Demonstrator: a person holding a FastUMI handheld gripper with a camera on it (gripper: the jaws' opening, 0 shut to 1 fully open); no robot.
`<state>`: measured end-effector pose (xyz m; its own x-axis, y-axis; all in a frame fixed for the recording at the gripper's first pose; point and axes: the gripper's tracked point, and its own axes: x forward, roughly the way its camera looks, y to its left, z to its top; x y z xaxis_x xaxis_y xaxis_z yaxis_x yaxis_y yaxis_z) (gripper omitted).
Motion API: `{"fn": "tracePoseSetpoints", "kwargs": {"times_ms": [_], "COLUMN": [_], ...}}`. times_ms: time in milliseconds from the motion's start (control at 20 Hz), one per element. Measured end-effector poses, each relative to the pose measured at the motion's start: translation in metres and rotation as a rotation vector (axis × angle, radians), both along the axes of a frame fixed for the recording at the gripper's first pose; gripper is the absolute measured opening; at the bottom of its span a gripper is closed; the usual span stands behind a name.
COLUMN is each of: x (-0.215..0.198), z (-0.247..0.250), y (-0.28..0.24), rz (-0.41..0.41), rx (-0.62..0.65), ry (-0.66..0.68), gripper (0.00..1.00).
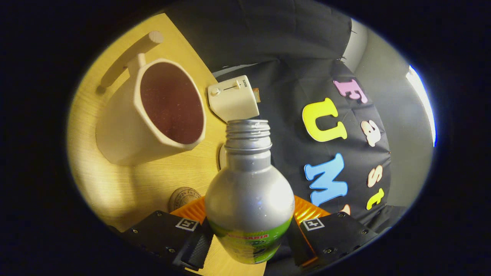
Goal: Take the bottle from table, then pour the juice into the cup, finally place the bottle on the coaster
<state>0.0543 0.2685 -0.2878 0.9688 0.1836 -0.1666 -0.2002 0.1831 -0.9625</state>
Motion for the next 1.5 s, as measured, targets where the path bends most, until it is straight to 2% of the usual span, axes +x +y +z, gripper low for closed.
{"fn": "tracePoseSetpoints", "kwargs": {"times_ms": [750, 1500], "x": [0.005, 0.011], "z": [0.022, 0.039], "y": [0.005, 0.011], "rz": [0.048, 0.096], "rx": [-0.181, -0.283], "ry": [-0.098, -0.177], "gripper": [0.82, 0.82]}}
